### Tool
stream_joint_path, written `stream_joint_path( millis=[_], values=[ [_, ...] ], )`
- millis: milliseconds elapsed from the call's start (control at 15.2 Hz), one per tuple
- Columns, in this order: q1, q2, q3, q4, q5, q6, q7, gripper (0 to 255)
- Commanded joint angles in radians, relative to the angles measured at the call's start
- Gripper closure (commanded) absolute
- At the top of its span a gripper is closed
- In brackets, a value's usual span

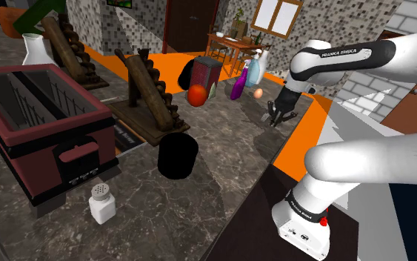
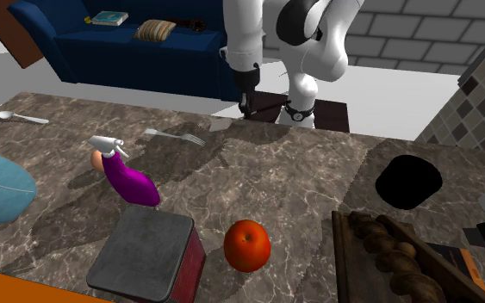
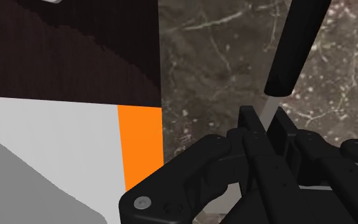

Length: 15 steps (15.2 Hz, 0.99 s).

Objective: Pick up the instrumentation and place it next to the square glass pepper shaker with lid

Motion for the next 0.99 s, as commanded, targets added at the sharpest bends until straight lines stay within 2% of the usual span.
stream_joint_path(
  millis=[0,924],
  values=[
    [0.000,-0.010,0.001,0.026,0.000,-0.036,0.002,255],
    [0.001,-0.046,0.004,0.194,0.000,-0.240,0.011,255]
  ],
)
